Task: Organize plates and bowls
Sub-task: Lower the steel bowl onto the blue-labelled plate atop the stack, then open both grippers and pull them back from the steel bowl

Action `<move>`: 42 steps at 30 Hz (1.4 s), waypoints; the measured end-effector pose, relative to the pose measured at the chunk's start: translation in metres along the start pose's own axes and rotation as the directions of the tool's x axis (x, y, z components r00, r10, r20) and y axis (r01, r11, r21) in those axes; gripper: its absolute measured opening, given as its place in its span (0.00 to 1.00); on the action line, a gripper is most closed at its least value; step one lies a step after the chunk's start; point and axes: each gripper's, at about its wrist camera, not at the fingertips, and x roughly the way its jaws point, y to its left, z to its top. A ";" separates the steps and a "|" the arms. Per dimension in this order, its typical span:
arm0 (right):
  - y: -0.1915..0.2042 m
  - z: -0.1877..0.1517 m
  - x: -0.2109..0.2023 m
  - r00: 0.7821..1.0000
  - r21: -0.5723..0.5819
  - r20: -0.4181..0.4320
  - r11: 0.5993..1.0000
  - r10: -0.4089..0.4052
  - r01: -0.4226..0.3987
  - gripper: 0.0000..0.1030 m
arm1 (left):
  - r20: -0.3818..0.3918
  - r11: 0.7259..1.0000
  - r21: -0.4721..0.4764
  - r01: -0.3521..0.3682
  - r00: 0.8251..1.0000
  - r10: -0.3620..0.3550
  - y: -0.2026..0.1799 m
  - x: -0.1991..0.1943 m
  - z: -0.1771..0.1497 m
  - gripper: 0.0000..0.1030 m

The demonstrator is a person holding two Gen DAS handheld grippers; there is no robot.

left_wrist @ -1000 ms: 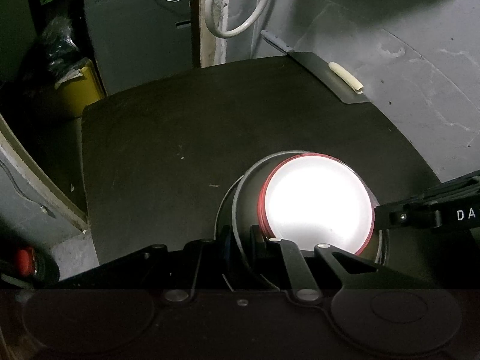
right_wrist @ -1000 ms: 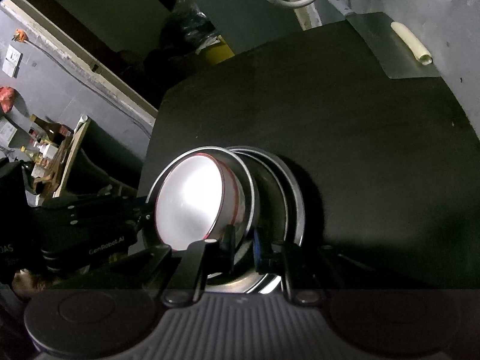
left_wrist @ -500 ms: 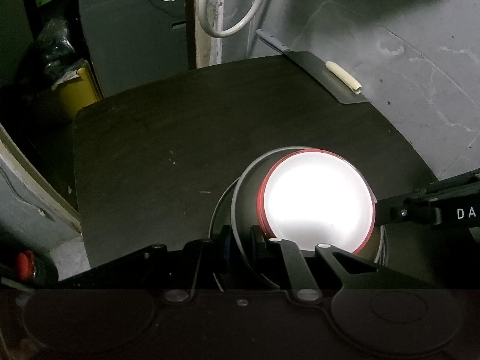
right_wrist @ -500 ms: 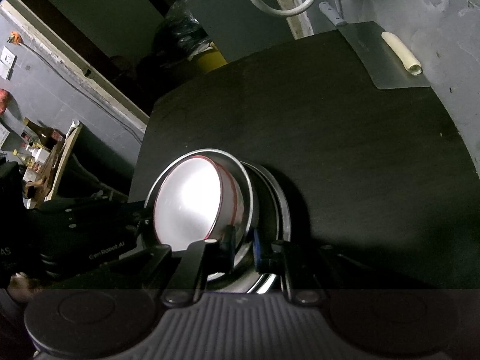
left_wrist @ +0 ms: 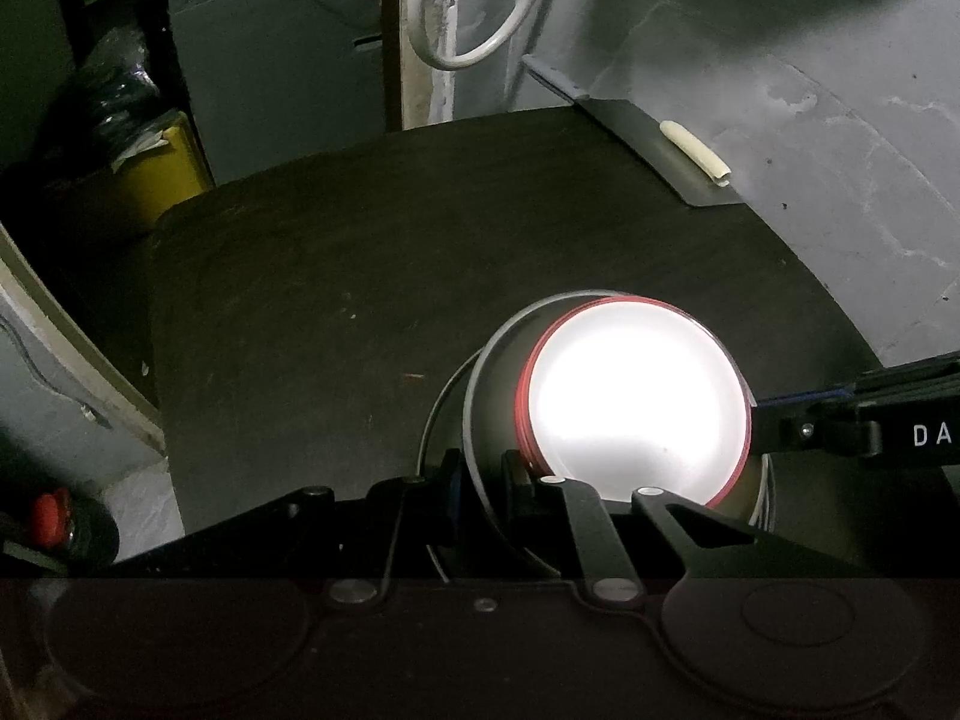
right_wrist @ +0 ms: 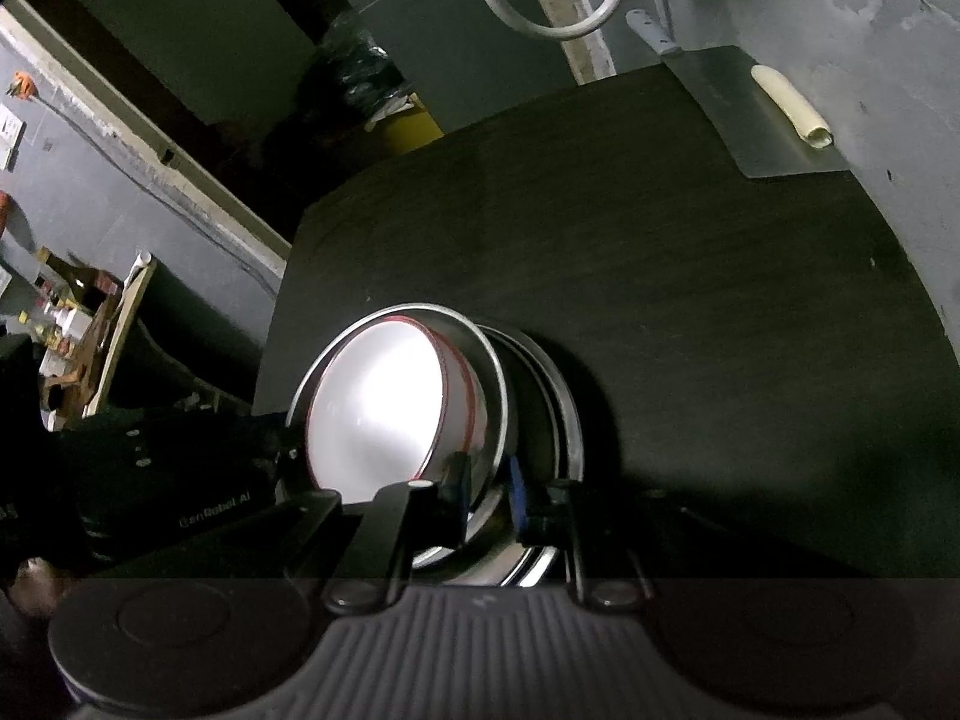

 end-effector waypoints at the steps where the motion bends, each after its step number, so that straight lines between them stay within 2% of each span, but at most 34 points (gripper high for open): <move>1: -0.001 0.000 0.000 1.000 0.003 0.002 1.000 0.000 0.000 0.17 | 0.000 1.000 -0.002 -0.005 1.000 0.005 0.000 0.000 0.000 0.14; 10: 0.000 -0.003 -0.001 1.000 0.016 0.022 1.000 -0.007 0.007 0.17 | -0.003 0.999 -0.015 -0.029 1.000 0.029 -0.002 0.000 -0.001 0.24; 15: 0.000 -0.004 -0.002 1.000 0.012 0.025 1.000 -0.008 0.007 0.18 | -0.006 0.999 -0.028 -0.032 0.999 0.032 -0.004 -0.002 -0.001 0.26; 23: -0.002 -0.006 -0.008 0.999 0.025 0.050 0.999 -0.023 0.021 0.28 | -0.016 0.999 -0.039 -0.037 0.999 0.037 -0.005 -0.004 -0.001 0.29; 24: -0.002 -0.006 -0.009 0.998 0.025 0.053 0.999 -0.025 0.023 0.30 | -0.015 0.998 -0.038 -0.044 0.999 0.044 -0.006 -0.005 -0.001 0.31; 26: -0.001 -0.008 -0.011 0.997 0.023 0.065 0.999 -0.032 0.030 0.31 | -0.016 0.995 -0.035 -0.098 0.995 0.098 -0.006 -0.006 -0.003 0.54; 31: 0.001 -0.012 -0.017 0.995 0.026 0.091 0.999 -0.048 0.046 0.39 | 0.006 0.992 -0.078 -0.102 0.995 0.102 0.003 -0.014 -0.007 0.74; 33: 0.002 -0.015 -0.020 0.993 0.026 0.110 0.998 -0.051 0.049 0.57 | 0.021 0.990 -0.088 -0.108 0.994 0.110 0.006 -0.019 -0.010 0.84; 35: 0.005 -0.018 -0.025 0.989 0.017 0.131 0.998 -0.066 0.064 0.60 | 0.038 0.988 -0.113 -0.103 0.993 0.108 0.009 -0.025 -0.015 0.96; 36: 0.006 -0.018 -0.027 0.987 0.011 0.139 0.997 -0.077 0.076 0.65 | 0.043 0.987 -0.125 -0.102 0.993 0.108 0.010 -0.028 -0.016 0.97; 42: 0.008 -0.025 -0.038 0.977 0.004 0.187 0.995 -0.098 0.099 0.77 | 0.052 0.984 -0.157 -0.089 0.994 0.099 0.012 -0.039 -0.027 0.99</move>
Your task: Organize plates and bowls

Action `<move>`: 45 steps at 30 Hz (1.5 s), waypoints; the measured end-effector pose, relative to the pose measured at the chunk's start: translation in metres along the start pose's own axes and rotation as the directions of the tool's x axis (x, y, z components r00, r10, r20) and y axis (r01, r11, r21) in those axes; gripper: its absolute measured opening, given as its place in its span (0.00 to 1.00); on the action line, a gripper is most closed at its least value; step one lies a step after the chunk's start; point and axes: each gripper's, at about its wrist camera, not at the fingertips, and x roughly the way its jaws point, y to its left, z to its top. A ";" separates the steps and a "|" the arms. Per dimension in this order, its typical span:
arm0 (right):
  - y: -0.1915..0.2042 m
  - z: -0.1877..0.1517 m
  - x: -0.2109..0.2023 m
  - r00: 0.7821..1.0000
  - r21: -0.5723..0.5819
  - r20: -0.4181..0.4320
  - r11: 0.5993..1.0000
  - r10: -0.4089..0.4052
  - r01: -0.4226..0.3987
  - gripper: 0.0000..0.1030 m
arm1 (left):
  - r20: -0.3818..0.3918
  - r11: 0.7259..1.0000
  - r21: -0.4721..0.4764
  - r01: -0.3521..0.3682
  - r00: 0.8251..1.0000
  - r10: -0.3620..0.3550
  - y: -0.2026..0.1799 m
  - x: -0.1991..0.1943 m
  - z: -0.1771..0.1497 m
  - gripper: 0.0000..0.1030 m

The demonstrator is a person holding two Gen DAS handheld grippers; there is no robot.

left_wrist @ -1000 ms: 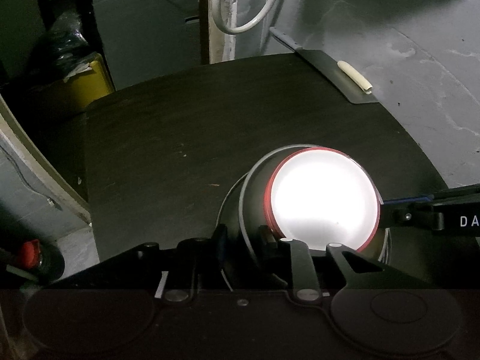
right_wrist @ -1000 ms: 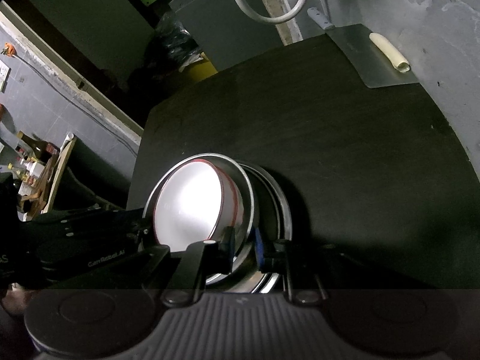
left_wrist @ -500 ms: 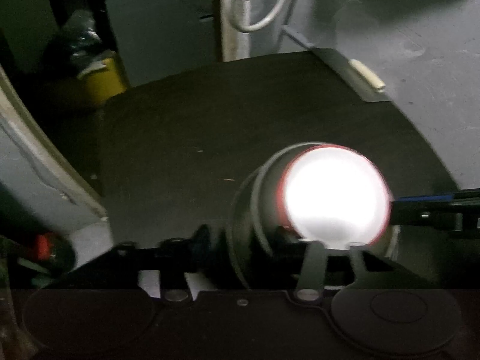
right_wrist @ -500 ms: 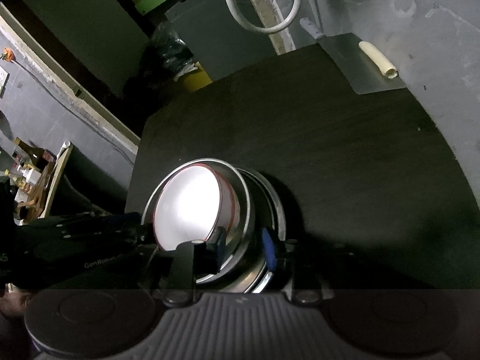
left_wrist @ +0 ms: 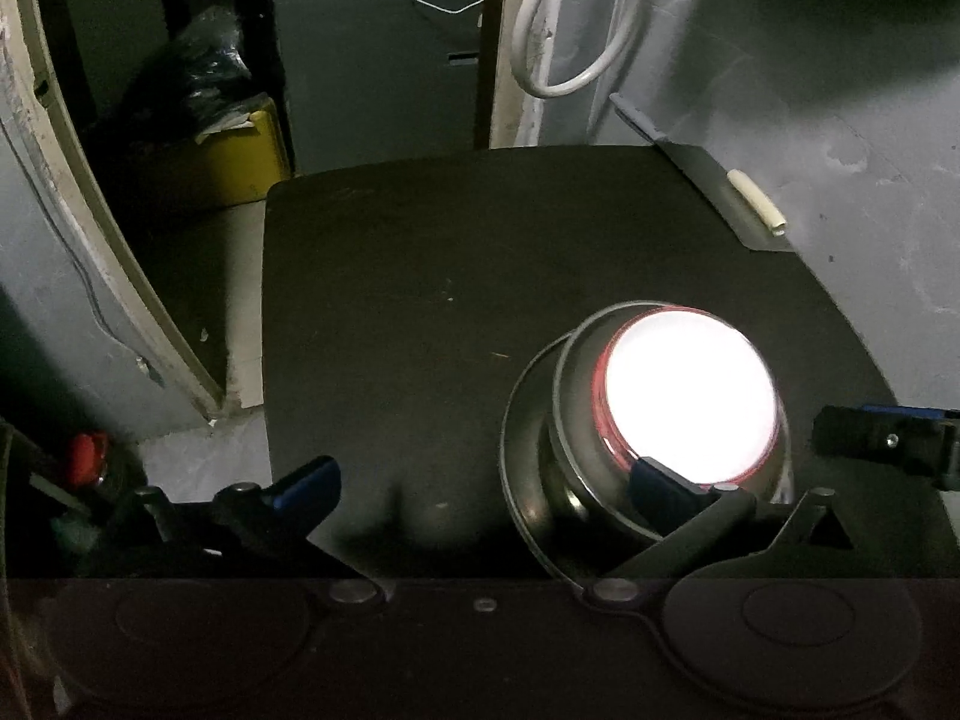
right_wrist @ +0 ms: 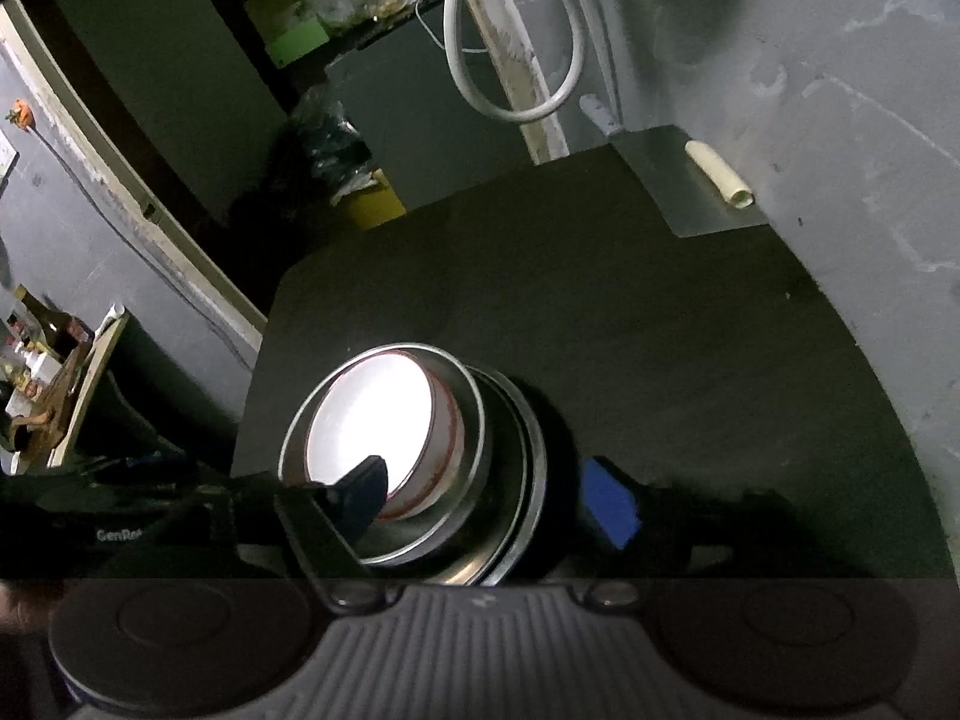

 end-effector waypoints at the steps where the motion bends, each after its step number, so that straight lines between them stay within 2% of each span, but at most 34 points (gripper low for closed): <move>1: 0.000 -0.001 -0.003 1.000 0.001 0.012 1.000 0.003 -0.004 0.78 | 0.006 1.000 -0.007 0.004 1.000 -0.004 0.001 -0.002 -0.001 0.99; 4: 0.000 -0.002 -0.012 0.999 0.002 0.050 1.000 0.013 -0.013 0.84 | 0.029 1.000 -0.023 0.007 1.000 -0.007 0.000 -0.011 -0.002 0.99; 6: 0.001 -0.004 -0.021 0.997 -0.003 0.080 1.000 0.017 -0.016 0.93 | 0.050 1.000 -0.028 0.012 0.999 -0.011 -0.001 -0.019 -0.005 0.99; 9: 0.003 -0.007 -0.036 0.992 -0.012 0.127 1.000 0.024 -0.023 1.00 | 0.089 0.999 -0.040 0.028 0.996 -0.024 -0.004 -0.032 -0.008 0.99; 16: 0.002 -0.022 -0.073 0.976 -0.036 0.215 0.999 0.012 -0.005 1.00 | 0.170 0.997 -0.057 0.059 0.984 -0.048 -0.015 -0.063 -0.030 0.99; 21: 0.002 -0.034 -0.095 0.963 -0.035 0.270 0.999 0.006 0.003 1.00 | 0.233 0.995 -0.084 0.044 0.972 -0.024 -0.024 -0.085 -0.046 0.99; 25: 0.002 -0.045 -0.111 0.948 -0.059 0.319 0.998 0.010 0.009 1.00 | 0.307 0.995 -0.096 0.008 0.952 0.021 -0.032 -0.104 -0.063 0.99; 32: 0.002 -0.074 -0.133 0.938 -0.102 0.346 0.995 0.022 0.015 1.00 | 0.389 0.995 -0.093 -0.044 0.918 0.077 -0.044 -0.129 -0.098 0.99; 45: -0.003 -0.108 -0.154 0.940 -0.124 0.342 0.992 0.021 0.023 1.00 | 0.380 0.994 -0.100 -0.046 0.922 0.081 -0.044 -0.143 -0.139 0.99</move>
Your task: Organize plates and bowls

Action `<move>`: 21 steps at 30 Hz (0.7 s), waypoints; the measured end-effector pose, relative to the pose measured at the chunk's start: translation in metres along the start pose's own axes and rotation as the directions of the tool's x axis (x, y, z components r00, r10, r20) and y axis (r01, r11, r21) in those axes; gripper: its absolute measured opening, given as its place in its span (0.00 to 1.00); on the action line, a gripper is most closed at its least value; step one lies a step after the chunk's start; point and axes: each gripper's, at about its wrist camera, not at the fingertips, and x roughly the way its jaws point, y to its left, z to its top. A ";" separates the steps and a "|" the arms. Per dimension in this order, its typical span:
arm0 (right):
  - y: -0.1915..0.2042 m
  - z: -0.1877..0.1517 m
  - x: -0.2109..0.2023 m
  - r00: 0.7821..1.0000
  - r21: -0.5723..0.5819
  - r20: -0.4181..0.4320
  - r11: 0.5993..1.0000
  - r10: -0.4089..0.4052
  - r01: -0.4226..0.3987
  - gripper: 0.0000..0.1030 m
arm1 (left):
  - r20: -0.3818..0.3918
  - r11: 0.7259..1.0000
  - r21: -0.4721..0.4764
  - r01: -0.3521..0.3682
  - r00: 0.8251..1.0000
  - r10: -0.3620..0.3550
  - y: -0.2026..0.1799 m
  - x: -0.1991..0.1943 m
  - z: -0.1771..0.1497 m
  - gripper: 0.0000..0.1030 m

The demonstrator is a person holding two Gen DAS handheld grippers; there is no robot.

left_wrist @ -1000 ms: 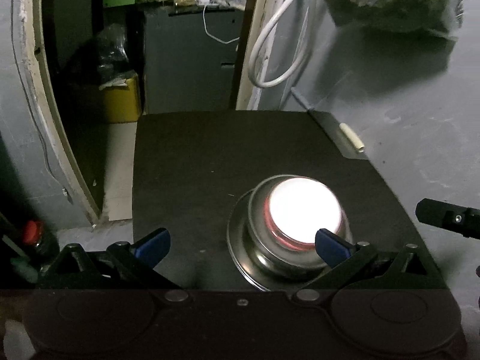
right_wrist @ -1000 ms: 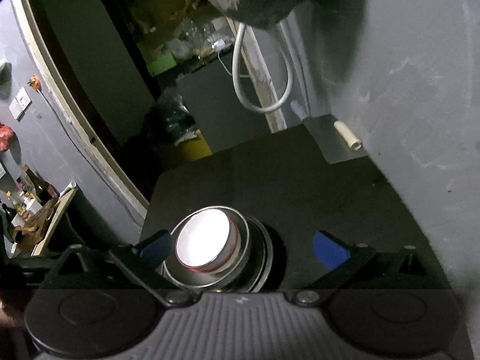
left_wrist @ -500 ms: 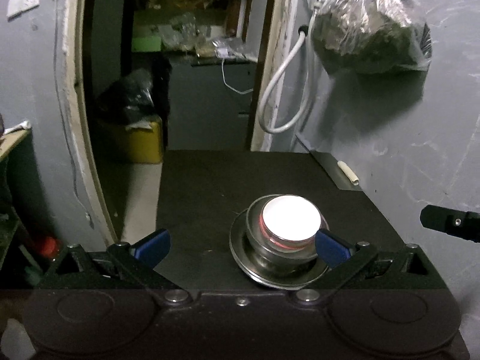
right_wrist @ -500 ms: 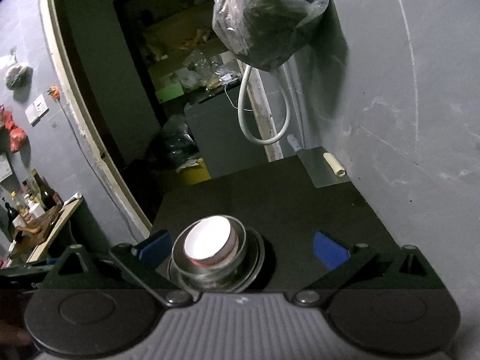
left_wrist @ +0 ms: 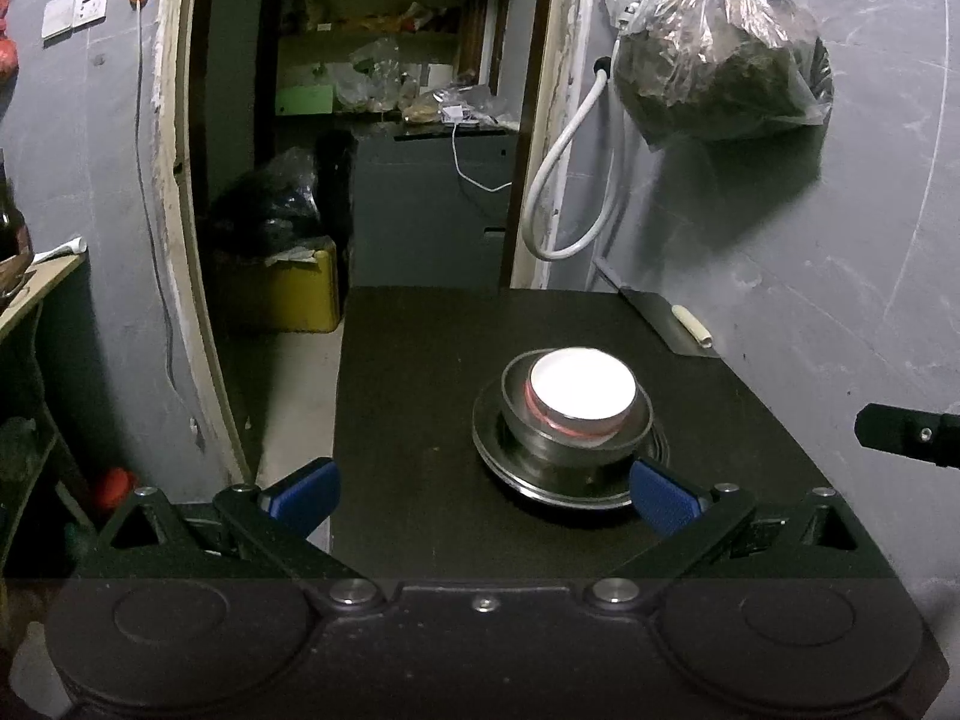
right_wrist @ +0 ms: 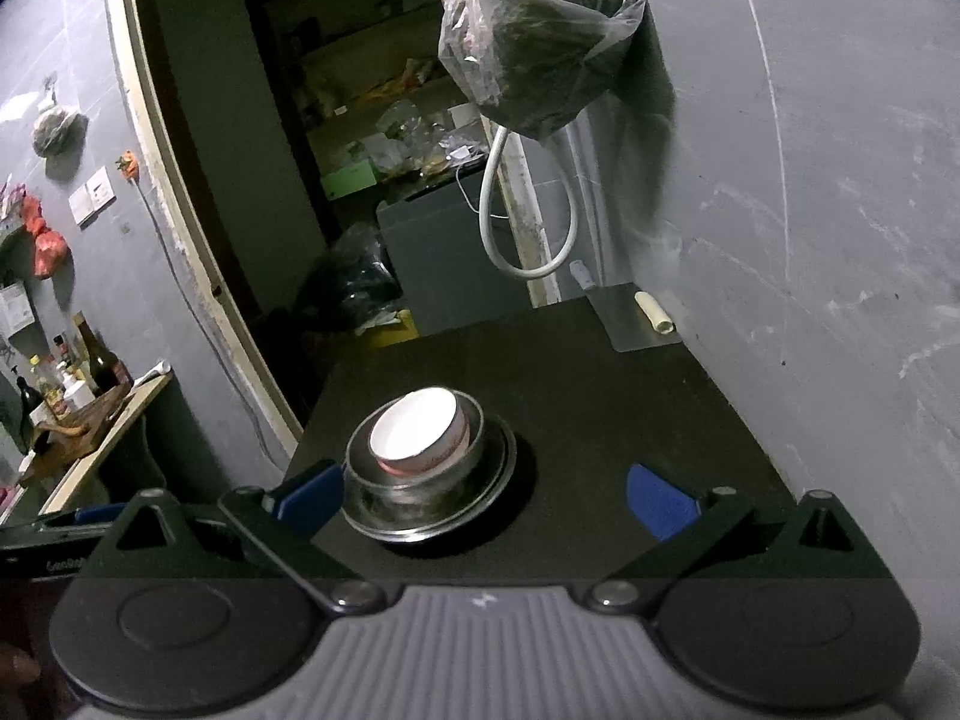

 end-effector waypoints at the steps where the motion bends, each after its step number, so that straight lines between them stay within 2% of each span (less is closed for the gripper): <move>1: 0.001 -0.002 -0.002 1.000 -0.002 -0.002 1.000 0.002 -0.002 1.00 | -0.002 1.000 -0.001 0.000 1.000 0.000 -0.001 0.000 0.000 0.99; 21: 0.004 -0.014 -0.017 1.000 -0.006 -0.010 1.000 -0.007 0.007 1.00 | -0.025 1.000 0.001 0.014 1.000 -0.014 -0.001 -0.005 -0.011 0.99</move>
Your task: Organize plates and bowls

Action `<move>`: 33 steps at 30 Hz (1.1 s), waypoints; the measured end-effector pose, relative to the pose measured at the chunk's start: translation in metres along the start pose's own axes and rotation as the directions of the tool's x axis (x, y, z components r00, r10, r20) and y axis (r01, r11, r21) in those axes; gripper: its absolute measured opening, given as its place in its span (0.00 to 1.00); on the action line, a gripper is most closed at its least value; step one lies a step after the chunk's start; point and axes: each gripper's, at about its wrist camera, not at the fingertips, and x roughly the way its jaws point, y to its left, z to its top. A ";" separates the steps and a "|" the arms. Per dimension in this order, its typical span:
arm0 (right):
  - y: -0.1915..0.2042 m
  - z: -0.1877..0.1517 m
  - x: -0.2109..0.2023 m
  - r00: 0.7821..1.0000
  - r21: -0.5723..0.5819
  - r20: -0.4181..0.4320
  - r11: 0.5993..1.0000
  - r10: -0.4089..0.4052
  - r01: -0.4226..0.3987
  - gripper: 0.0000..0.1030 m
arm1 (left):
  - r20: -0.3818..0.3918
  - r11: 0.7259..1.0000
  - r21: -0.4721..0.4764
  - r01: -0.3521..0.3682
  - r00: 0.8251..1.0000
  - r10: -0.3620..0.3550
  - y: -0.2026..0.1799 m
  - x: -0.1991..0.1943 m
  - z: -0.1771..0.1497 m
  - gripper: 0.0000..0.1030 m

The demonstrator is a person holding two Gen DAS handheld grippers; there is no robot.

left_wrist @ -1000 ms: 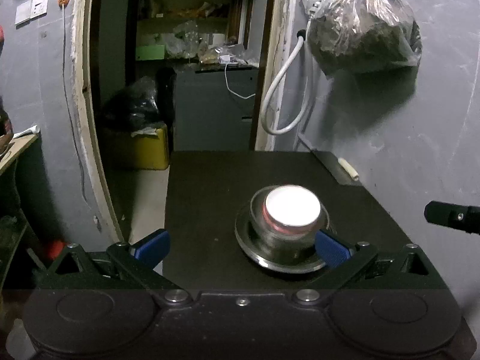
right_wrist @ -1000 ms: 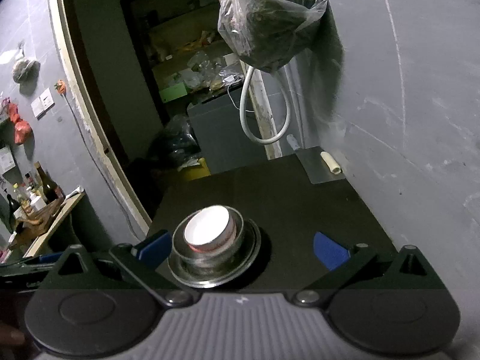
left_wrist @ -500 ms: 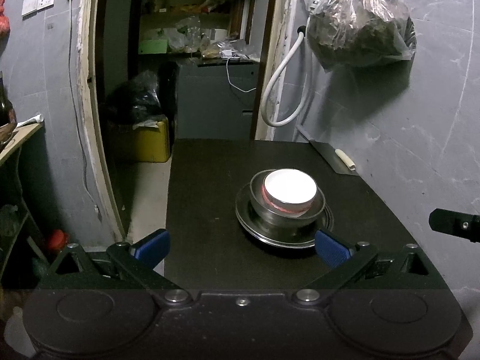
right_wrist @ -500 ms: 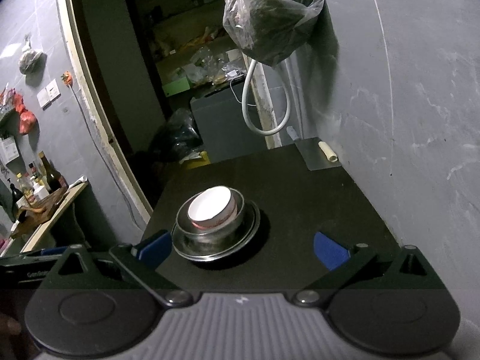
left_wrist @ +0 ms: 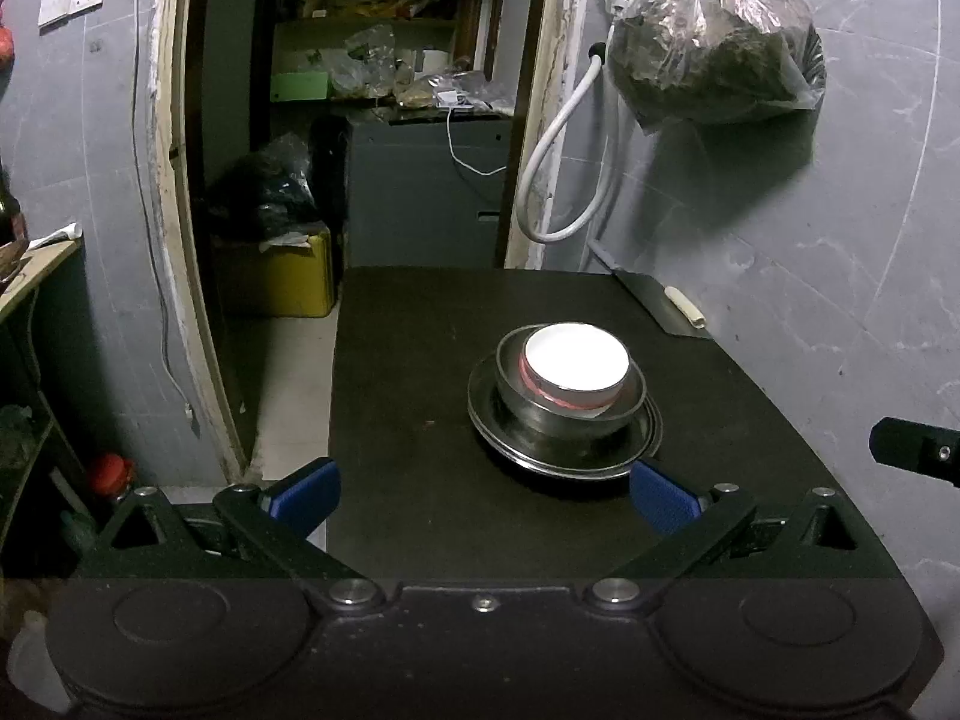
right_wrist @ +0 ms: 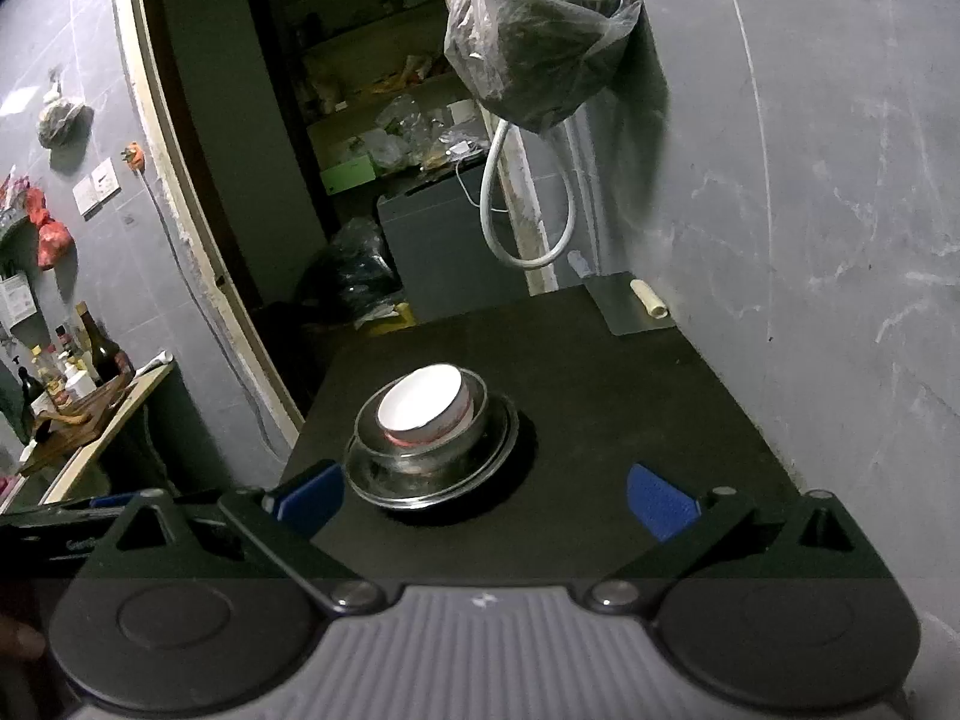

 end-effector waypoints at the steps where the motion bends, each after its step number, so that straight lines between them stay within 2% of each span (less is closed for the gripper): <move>1: 0.001 -0.001 0.000 1.000 -0.002 -0.002 1.000 0.001 -0.001 1.00 | 0.000 1.000 -0.001 0.000 1.000 0.000 0.000 0.000 -0.001 0.99; 15: -0.004 -0.017 0.002 0.997 0.011 -0.051 0.998 0.064 -0.064 1.00 | -0.006 0.998 -0.028 -0.051 0.999 0.050 -0.010 -0.019 -0.017 0.99; 21: -0.003 -0.026 0.001 0.993 0.024 -0.086 0.996 0.083 -0.081 1.00 | -0.042 0.997 -0.047 -0.066 0.997 0.064 -0.009 -0.030 -0.026 0.99; 25: 0.004 -0.029 -0.003 0.993 0.014 -0.096 0.998 0.063 -0.062 1.00 | -0.039 0.998 -0.046 -0.051 0.998 0.049 -0.004 -0.035 -0.026 0.99; 33: 0.032 -0.039 -0.019 0.993 0.002 -0.092 0.997 -0.072 0.072 1.00 | -0.044 0.999 -0.020 0.036 0.998 -0.037 0.017 -0.038 -0.035 0.99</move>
